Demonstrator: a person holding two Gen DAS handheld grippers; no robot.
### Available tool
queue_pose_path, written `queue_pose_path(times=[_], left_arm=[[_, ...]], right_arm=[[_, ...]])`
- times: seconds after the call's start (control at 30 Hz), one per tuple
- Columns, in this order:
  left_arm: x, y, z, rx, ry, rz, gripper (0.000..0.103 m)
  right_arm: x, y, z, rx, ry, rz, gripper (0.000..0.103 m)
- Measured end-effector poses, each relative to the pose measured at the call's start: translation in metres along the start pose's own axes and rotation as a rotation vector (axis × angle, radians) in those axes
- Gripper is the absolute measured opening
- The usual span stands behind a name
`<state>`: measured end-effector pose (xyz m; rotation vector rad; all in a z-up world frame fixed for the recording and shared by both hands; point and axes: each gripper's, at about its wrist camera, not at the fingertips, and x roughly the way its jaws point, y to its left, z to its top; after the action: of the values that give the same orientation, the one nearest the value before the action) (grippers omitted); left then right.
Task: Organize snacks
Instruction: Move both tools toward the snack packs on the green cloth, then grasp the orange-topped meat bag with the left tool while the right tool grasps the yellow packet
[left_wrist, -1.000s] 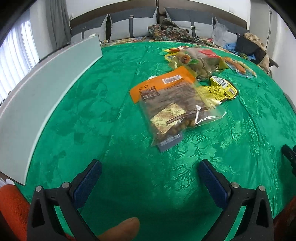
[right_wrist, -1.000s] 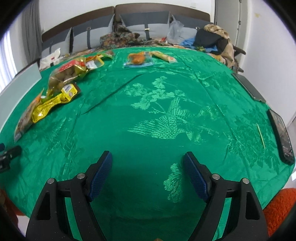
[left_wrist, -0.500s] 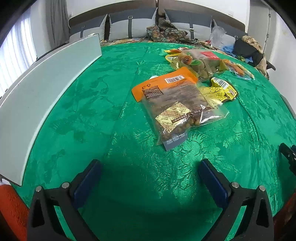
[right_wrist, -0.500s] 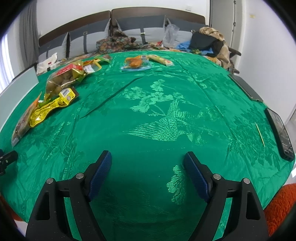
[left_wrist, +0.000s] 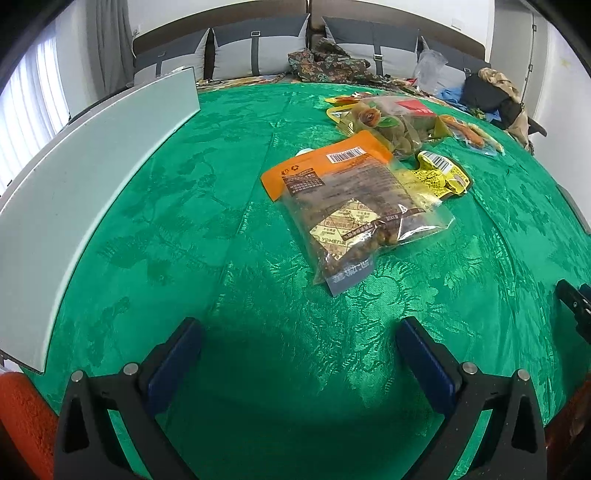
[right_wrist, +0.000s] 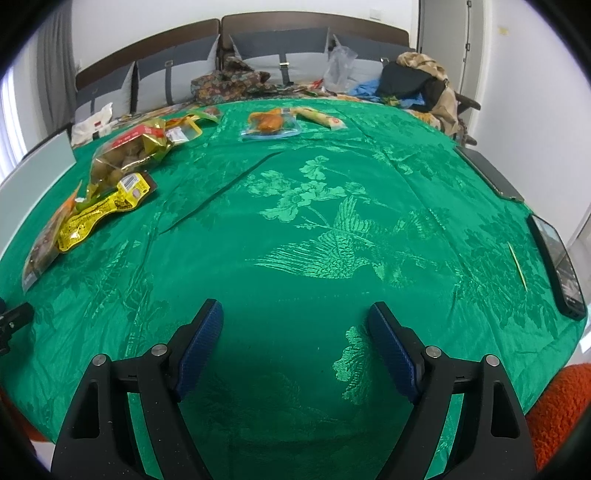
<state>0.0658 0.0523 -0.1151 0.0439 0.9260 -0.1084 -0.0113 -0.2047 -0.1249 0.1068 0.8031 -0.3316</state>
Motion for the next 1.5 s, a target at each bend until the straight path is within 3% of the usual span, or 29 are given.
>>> queue_pose_path(times=[0.2, 0.3, 0.37, 0.43, 0.5, 0.6, 0.73, 0.77, 0.83, 0.93, 1.1, 1.17, 1.27, 1.4, 1.5], left_arm=[[-0.001, 0.002, -0.001, 0.007, 0.003, -0.007, 0.103], [-0.001, 0.005, 0.004, 0.013, 0.062, -0.032, 0.103], [-0.004, 0.013, 0.013, -0.050, 0.121, -0.139, 0.103], [-0.011, 0.026, 0.028, -0.196, 0.124, -0.352, 0.103], [-0.013, 0.030, 0.046, -0.245, 0.113, -0.397, 0.103], [-0.001, 0.023, 0.075, -0.236, 0.129, -0.366, 0.103], [0.040, 0.003, 0.093, -0.212, 0.255, -0.319, 0.103], [0.049, -0.004, 0.093, -0.178, 0.270, -0.253, 0.103], [0.052, -0.013, 0.094, -0.113, 0.248, -0.172, 0.103], [0.050, -0.004, 0.091, -0.110, 0.255, -0.134, 0.102], [0.032, 0.029, 0.076, -0.073, 0.248, -0.158, 0.077], [0.026, 0.042, 0.070, -0.050, 0.263, -0.158, 0.075], [0.020, 0.058, 0.058, -0.048, 0.264, -0.142, 0.082], [0.024, 0.057, 0.055, -0.050, 0.247, -0.117, 0.098], [0.033, 0.049, 0.057, 0.001, 0.236, -0.052, 0.103]], right_arm=[[-0.001, 0.001, 0.000, 0.000, 0.000, -0.001, 0.084], [-0.001, 0.002, 0.000, 0.001, -0.002, -0.002, 0.084], [-0.001, 0.002, -0.001, 0.003, -0.004, -0.003, 0.084], [-0.001, 0.001, -0.001, 0.005, -0.004, -0.004, 0.084], [-0.002, 0.001, -0.001, 0.008, -0.006, -0.005, 0.084], [-0.002, 0.001, -0.002, 0.008, -0.007, -0.006, 0.084], [-0.001, 0.001, -0.002, 0.006, -0.006, -0.002, 0.084], [-0.001, 0.001, -0.002, 0.006, -0.005, -0.002, 0.084], [-0.002, 0.001, -0.002, 0.005, -0.004, -0.001, 0.084], [-0.002, 0.001, -0.002, 0.004, -0.005, 0.001, 0.084], [-0.001, 0.001, -0.001, 0.001, -0.006, 0.005, 0.084], [-0.001, 0.001, -0.001, 0.001, -0.006, 0.006, 0.084], [0.000, 0.002, 0.000, 0.001, -0.005, 0.006, 0.084], [0.000, 0.002, 0.000, 0.000, -0.006, 0.006, 0.085], [0.000, 0.002, 0.000, -0.003, -0.008, 0.009, 0.084]])
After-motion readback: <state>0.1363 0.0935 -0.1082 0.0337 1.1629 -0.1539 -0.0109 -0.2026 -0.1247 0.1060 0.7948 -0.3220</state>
